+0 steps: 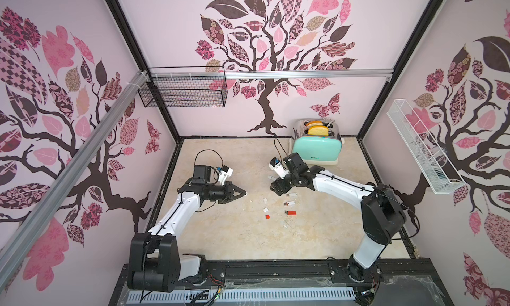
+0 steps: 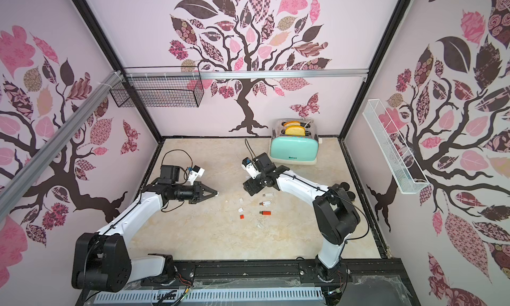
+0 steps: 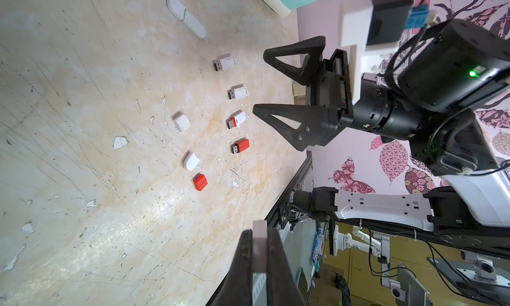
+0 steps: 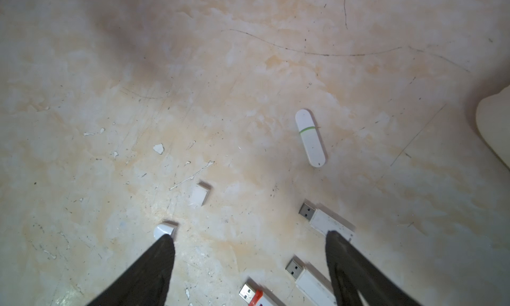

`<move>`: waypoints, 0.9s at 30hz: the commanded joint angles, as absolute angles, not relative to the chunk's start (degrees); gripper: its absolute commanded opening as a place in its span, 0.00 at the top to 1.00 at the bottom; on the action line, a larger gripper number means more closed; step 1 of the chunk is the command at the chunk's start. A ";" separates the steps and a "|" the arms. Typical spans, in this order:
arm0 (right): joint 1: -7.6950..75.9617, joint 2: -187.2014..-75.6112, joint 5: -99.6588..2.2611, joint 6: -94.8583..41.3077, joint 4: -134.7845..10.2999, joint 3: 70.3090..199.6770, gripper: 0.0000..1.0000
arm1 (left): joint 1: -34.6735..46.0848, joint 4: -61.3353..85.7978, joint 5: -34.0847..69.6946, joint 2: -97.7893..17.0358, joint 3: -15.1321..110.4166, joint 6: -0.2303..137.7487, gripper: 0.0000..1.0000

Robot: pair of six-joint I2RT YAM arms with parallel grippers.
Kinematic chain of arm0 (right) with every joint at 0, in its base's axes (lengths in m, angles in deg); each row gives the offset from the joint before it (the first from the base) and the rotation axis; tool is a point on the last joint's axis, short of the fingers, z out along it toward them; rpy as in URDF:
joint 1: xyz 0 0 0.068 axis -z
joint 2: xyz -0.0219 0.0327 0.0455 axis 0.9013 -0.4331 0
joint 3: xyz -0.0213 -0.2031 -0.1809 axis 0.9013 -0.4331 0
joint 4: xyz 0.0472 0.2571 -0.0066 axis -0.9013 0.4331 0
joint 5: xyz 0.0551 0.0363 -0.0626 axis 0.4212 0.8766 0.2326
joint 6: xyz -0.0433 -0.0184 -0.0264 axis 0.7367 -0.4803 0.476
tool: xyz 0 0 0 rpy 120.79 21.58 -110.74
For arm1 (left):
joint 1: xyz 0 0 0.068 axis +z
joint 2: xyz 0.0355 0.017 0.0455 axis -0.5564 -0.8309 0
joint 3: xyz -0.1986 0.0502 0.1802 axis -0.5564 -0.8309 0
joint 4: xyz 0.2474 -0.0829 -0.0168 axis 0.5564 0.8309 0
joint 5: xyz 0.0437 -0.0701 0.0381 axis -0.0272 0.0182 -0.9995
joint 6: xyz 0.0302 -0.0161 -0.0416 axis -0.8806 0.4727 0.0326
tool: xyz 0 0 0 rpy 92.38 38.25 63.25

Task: Close the usb drive cover
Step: Pick up the USB drive from the center of the board.

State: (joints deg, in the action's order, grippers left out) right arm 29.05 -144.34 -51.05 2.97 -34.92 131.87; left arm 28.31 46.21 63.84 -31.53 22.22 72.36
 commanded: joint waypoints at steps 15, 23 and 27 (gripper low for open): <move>33.20 -158.18 -50.05 -4.83 -30.90 142.28 0.11 | 28.53 50.26 61.71 -32.72 25.05 67.84 1.00; 34.44 -160.73 -47.87 -5.56 -31.45 143.04 0.14 | 29.18 49.25 62.16 -32.10 24.44 68.08 1.00; 34.87 -162.39 -47.88 -5.42 -29.39 144.35 0.15 | 29.41 50.82 61.15 -31.87 24.98 67.15 1.00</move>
State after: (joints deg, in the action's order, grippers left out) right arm 34.60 -161.37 -48.69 -4.92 -30.24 142.58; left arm 29.05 50.04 61.65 -33.17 24.84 68.69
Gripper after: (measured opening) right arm 0.847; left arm 0.094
